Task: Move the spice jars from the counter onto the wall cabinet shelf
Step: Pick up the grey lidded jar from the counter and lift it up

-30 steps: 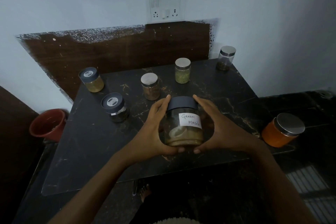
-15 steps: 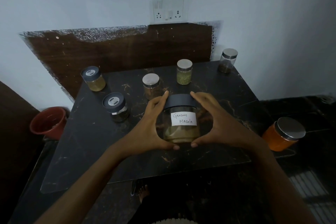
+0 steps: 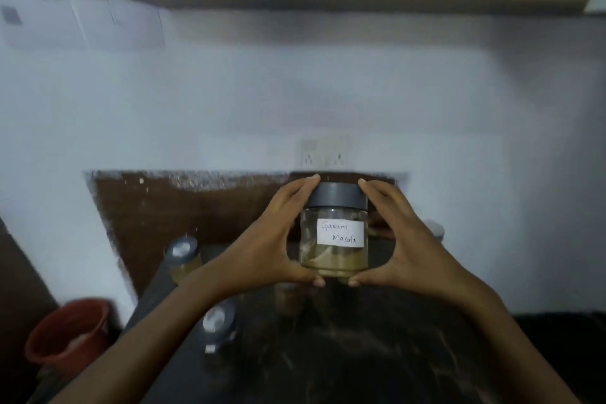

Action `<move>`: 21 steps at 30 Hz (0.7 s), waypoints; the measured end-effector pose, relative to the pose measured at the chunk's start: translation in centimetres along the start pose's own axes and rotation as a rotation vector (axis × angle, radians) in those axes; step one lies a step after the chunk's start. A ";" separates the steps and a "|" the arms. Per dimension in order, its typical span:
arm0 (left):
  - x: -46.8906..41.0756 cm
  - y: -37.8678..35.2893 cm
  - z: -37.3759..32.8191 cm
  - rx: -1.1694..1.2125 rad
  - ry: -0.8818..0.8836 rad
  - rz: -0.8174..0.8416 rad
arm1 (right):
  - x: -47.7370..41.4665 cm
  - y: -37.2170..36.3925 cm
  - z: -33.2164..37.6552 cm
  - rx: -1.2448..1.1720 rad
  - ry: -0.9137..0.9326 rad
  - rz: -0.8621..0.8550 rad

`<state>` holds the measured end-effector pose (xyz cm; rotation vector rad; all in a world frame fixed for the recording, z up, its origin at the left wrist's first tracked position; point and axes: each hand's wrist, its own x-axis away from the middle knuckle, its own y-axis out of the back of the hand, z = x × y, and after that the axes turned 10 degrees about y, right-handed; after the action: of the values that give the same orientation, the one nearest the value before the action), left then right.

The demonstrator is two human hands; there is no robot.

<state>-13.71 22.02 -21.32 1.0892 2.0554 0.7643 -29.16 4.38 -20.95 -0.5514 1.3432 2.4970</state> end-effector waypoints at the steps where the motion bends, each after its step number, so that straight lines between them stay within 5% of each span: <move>1: -1.4 1.5 -0.2 -0.028 -0.037 -0.029 | -1.7 0.9 0.1 0.025 0.031 -0.027; 21: -18.5 26.8 -2.7 -0.526 -0.370 -0.539 | -30.1 14.2 4.5 0.360 0.549 -0.400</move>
<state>4.31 18.41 5.76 0.3234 1.5869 0.6983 -8.66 -0.78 5.16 -1.3259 1.6127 1.7904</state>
